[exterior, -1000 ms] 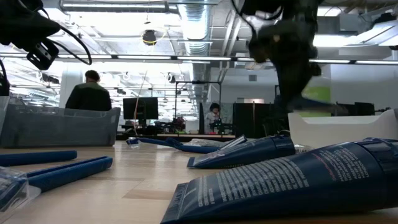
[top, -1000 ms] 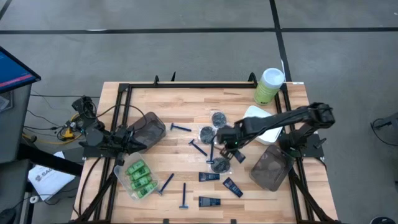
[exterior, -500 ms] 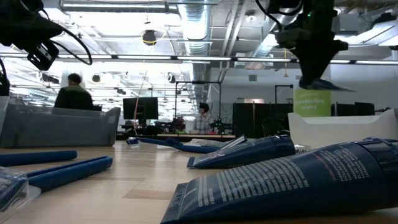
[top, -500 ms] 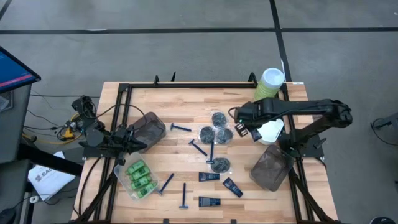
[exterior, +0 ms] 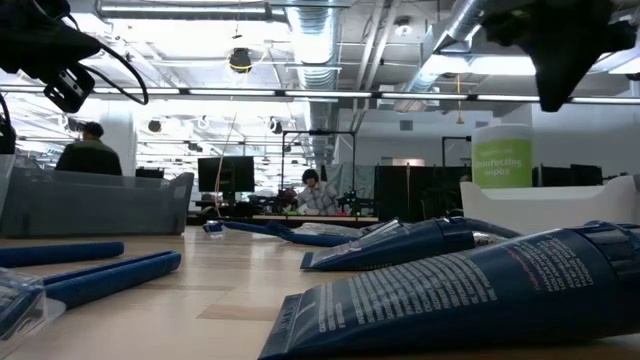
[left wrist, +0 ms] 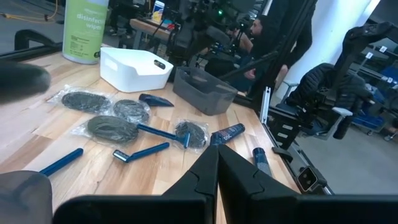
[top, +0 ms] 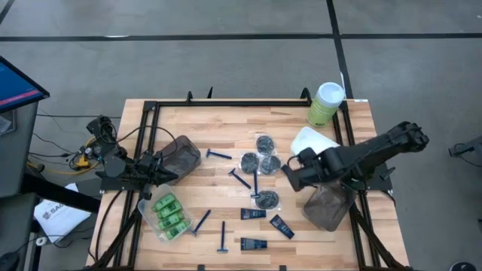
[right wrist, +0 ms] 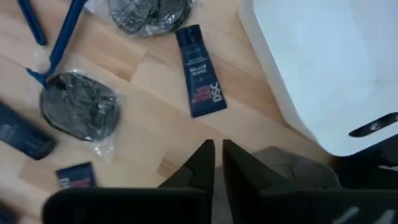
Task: Pick & Place Travel size toiletries
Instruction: Put the blue shave cream into the right black bin
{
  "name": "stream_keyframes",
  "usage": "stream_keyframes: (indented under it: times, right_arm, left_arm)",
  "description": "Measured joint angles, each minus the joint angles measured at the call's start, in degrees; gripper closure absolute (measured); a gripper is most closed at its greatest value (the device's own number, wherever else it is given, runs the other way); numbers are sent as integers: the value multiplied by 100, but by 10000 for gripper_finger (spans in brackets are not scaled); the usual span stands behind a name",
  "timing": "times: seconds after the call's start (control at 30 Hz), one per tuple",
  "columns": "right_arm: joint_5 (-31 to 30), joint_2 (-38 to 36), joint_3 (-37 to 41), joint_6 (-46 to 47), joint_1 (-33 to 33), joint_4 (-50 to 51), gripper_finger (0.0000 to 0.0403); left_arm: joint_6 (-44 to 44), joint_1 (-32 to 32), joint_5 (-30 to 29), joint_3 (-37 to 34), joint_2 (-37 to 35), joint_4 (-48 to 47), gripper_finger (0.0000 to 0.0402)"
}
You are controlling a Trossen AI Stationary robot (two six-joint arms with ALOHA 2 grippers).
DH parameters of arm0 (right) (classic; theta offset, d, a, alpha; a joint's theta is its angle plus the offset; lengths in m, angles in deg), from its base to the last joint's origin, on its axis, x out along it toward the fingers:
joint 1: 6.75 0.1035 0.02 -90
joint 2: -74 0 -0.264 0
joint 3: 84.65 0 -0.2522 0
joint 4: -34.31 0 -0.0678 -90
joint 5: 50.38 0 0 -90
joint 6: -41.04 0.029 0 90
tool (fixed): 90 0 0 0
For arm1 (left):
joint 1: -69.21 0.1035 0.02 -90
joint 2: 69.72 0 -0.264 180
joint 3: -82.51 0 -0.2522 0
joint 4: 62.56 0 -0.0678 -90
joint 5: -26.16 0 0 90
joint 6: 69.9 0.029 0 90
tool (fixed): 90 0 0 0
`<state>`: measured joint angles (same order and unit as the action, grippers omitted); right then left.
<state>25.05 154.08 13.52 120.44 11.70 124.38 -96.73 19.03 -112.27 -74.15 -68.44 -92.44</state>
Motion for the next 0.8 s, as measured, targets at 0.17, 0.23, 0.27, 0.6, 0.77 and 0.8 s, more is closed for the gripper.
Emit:
stream_keyframes:
  times: [0.17,0.23,0.27,0.6,0.77,0.8]
  right_arm:
    - [354,286,0,-961,-198,-352,379]
    - [560,430,0,-1483,-398,-630,349]
    - [606,506,0,-1684,-502,-772,330]
    - [891,1639,2,-3068,-1544,-1328,131]
    - [984,2129,2,-3527,-1821,-1569,122]
    - [999,2215,2,-3602,-1855,-1612,122]
  left_arm:
    - [-2,1,5,0,0,13,400]
    - [-2,1,15,0,0,26,400]
    - [-2,1,18,0,0,38,400]
    - [-4,-1,16,0,0,78,400]
    - [-4,1,14,0,0,90,400]
    - [-4,-1,20,0,0,90,400]
